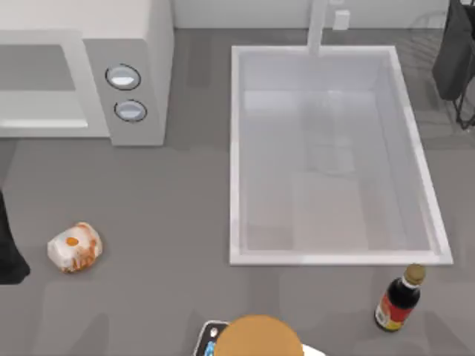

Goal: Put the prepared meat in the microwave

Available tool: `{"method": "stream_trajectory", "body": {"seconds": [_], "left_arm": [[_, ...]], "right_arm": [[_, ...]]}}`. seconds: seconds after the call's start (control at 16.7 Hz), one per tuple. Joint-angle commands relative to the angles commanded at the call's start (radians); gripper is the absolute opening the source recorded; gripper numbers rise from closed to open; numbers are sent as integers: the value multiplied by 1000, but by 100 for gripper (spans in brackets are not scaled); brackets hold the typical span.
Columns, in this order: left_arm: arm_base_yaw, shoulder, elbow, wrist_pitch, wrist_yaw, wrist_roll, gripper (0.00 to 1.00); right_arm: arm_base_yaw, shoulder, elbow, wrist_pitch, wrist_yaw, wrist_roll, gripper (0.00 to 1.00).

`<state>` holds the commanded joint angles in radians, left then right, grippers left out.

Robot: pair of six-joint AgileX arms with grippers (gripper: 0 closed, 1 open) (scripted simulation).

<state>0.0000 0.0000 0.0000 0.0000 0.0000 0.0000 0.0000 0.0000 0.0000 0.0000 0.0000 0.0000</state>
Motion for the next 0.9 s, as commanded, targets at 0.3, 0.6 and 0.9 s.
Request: {"method": "stream_trajectory", "body": {"seconds": [0.3,0.6,0.9], "left_arm": [[-8,64,57,-45,-1,35,100],[-51,381,290,-236,2,180,100],[-108,894,591,-504,6,372,100]], "right_arm": [[0,0,0,0,0,0,100],[0,0,0,0,0,0,100],[0,0,0,0,0,0,100]]}}
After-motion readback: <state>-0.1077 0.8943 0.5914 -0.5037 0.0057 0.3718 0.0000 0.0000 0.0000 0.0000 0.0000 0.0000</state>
